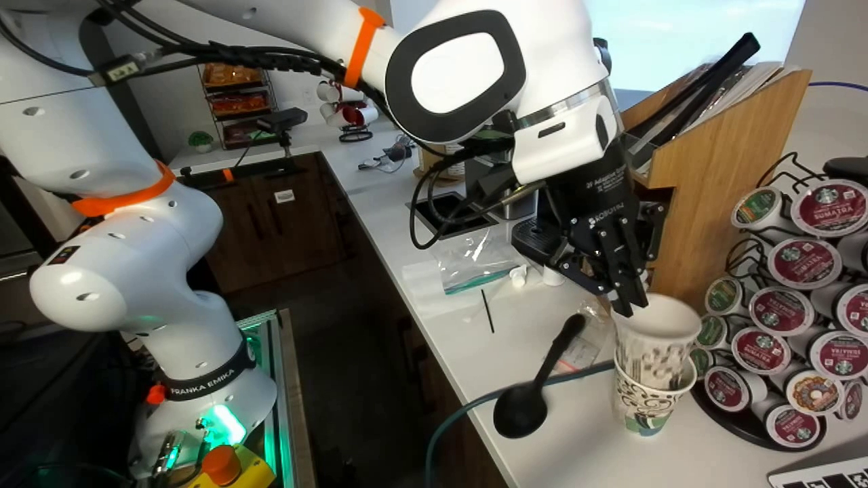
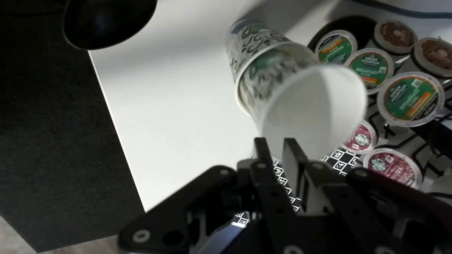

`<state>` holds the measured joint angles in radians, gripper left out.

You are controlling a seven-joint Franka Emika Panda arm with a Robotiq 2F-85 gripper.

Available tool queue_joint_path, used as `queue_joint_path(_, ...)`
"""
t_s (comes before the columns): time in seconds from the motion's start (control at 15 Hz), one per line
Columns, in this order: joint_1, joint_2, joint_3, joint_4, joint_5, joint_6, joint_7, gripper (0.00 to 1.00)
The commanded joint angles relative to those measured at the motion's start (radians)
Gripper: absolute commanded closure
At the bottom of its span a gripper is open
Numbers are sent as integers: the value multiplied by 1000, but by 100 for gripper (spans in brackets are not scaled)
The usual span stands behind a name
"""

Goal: Pick up the cup and stack it on the other cup on the right

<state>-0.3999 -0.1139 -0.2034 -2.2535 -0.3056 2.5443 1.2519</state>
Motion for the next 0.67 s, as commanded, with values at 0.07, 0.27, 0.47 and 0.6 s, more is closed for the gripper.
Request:
queue_joint_path(0.07, 15, -23, -12, -18, -19, -12, 24, 42)
queue_joint_path(0.27, 35, -69, -14, -41, 35, 8, -71, 19)
queue_joint_path(0.47, 72, -169, 7, -95, 47, -46, -241, 0)
queue_joint_path(0.6, 49, -100, 15, -38, 33, -17, -192, 6)
